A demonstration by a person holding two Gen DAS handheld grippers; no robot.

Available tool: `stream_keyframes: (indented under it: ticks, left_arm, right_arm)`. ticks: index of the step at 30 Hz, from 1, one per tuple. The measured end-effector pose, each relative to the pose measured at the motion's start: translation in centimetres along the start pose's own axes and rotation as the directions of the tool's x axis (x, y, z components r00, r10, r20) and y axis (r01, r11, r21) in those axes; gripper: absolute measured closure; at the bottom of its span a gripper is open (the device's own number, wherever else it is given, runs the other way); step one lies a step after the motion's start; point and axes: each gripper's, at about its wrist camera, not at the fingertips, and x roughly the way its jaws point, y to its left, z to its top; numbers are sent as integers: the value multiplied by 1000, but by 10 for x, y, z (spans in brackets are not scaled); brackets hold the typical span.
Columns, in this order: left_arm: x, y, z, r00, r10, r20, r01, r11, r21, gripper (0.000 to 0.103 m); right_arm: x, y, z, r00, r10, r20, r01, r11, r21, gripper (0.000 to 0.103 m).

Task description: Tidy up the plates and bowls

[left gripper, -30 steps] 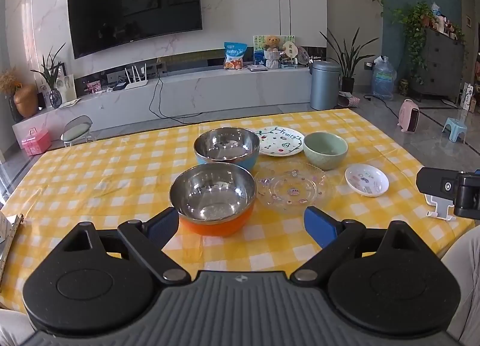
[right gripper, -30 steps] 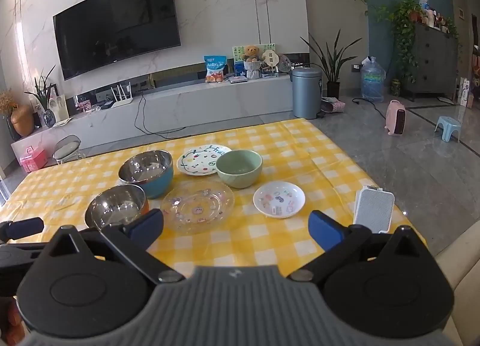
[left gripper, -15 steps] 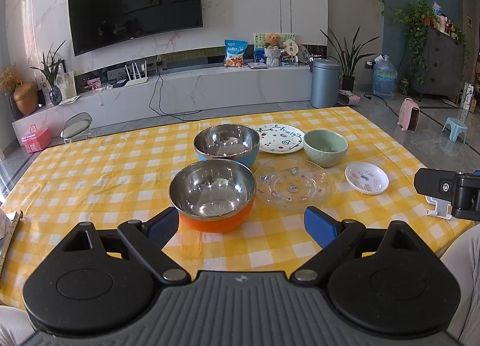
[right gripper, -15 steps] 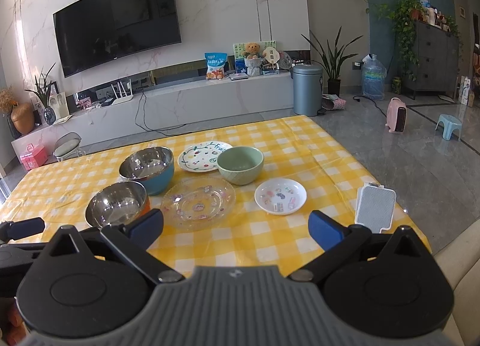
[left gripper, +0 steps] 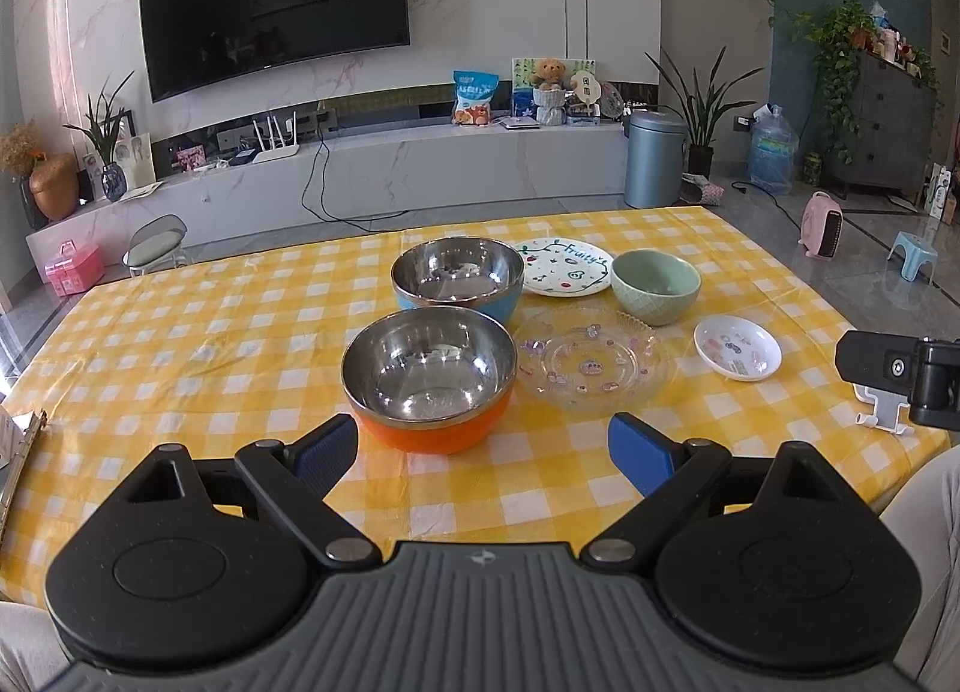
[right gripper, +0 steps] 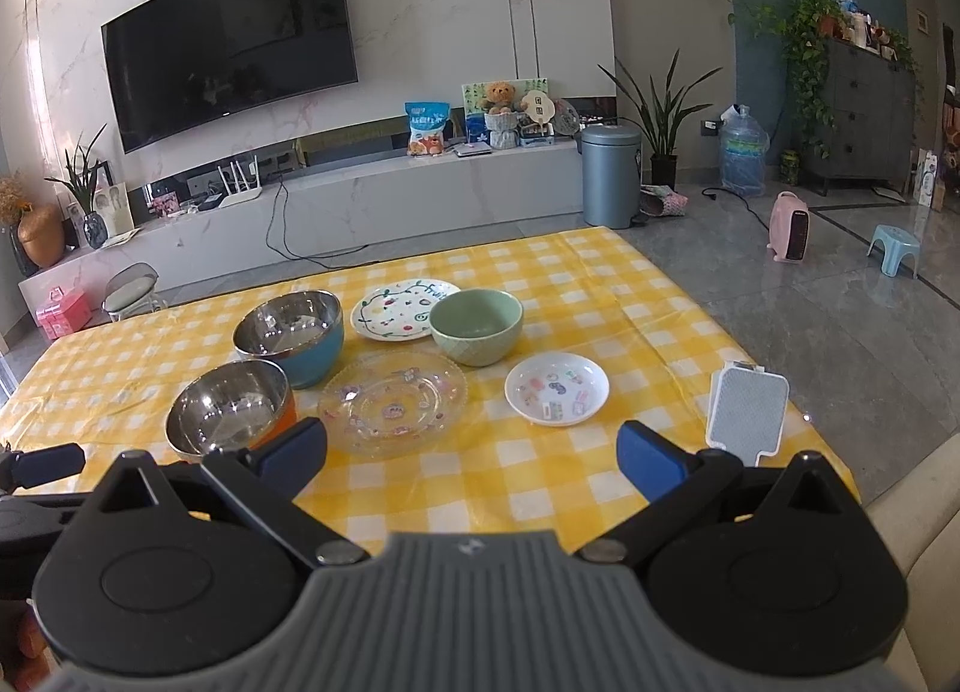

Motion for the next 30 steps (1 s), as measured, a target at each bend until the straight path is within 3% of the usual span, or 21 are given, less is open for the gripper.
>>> stream_keyframes:
  ticks: [30]
  left_arm:
    - [2,-3,0,1000,-7,-2,8,1000,12,0]
  right_arm:
    - [4,0,1,1000,-7,-21,8,1000,11,2]
